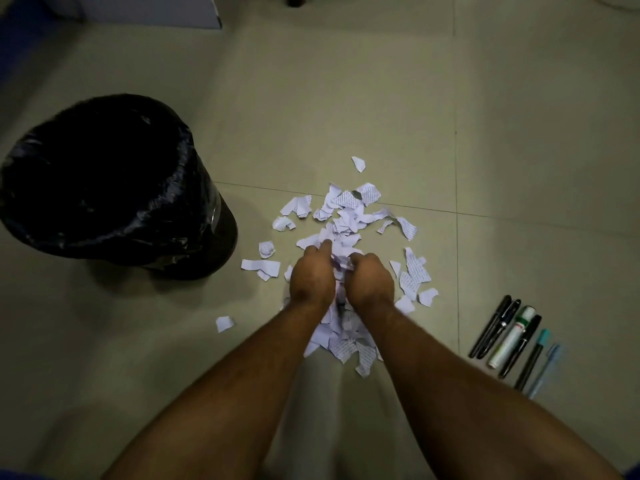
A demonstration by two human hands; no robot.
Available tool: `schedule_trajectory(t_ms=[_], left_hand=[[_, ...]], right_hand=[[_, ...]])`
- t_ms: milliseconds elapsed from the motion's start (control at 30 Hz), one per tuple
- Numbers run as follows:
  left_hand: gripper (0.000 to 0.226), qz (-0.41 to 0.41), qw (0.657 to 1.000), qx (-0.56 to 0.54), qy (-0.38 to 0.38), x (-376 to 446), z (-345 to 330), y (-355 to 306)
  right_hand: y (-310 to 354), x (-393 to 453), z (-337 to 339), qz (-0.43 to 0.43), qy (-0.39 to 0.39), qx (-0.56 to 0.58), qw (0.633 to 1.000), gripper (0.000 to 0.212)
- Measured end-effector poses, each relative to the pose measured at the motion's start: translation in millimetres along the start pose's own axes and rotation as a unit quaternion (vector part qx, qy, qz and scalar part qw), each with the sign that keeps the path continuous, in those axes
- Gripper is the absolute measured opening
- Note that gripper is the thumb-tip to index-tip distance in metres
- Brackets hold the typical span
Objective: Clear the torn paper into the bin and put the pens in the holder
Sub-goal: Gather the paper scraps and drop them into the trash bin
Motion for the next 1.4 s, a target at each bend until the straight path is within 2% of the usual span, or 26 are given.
schedule_trajectory(t_ms=[133, 300, 400, 633, 800, 900, 1033, 1133, 1233, 1333, 1400], left_hand=[[0.051, 0.052, 0.994, -0.065, -0.076, -2.1, 14.4, 6.7], [0.024, 0.126, 0.976, -0.137, -0.11, -8.4, 39.2, 0.4], [0.02, 0.156, 0.967, -0.169, -0.111, -6.6, 54.9, -3.5], [0.014, 0.141, 0.953, -0.205, -0.172, -11.8, 118.9, -13.8], [0.015, 0.183, 0.925, -0.238, -0.231, -4.2, 185.5, -11.7], [0.016, 0.204, 0.901, -0.272, -0.27, 4.9, 220.4, -2.9], [0.017, 0.202, 0.876, -0.276, -0.34, 14.0, 270.2, 17.2], [0.017, 0.211, 0.853, -0.282, -0.385, 21.6, 307.9, 42.6], [0.019, 0.235, 0.848, -0.261, -0.397, 34.2, 333.2, 75.8], [0.018, 0.242, 0.878, -0.218, -0.35, 44.9, 337.0, 101.2], [0.017, 0.23, 0.905, -0.19, -0.304, 51.4, 330.7, 116.7]], right_hand=[[-12.8, -3.3, 7.8, -0.082, -0.063, 0.102, 0.989, 0.023], [-12.9, -9.8, 26.5, -0.156, -0.104, 0.183, 0.965, 0.025], [-3.9, -12.6, 37.5, -0.178, -0.122, 0.22, 0.951, 0.022], [38.6, -21.4, 73.9, -0.157, -0.138, 0.305, 0.929, 0.012], [91.2, -24.1, 96.1, -0.169, -0.139, 0.402, 0.889, 0.019], [132.2, -24.0, 109.5, -0.173, -0.128, 0.47, 0.856, 0.032], [195.8, -23.5, 122.5, -0.123, -0.106, 0.513, 0.843, 0.019], [245.1, -25.2, 123.4, -0.085, -0.09, 0.507, 0.853, 0.009], [290.6, -29.3, 117.0, -0.026, -0.078, 0.456, 0.886, 0.012], [317.1, -31.5, 100.3, 0.031, -0.041, 0.367, 0.929, 0.016], [327.8, -34.9, 92.5, 0.055, -0.023, 0.325, 0.944, 0.02]])
Point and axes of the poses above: each hand's wrist, its own x-axis towards the middle knuckle, its own z-axis out of the back of the hand, y = z × x, the point moved 5 cm from there along x, towards the middle knuckle, and after that the axes turned 14 degrees about -y, right-handed, at the moved point
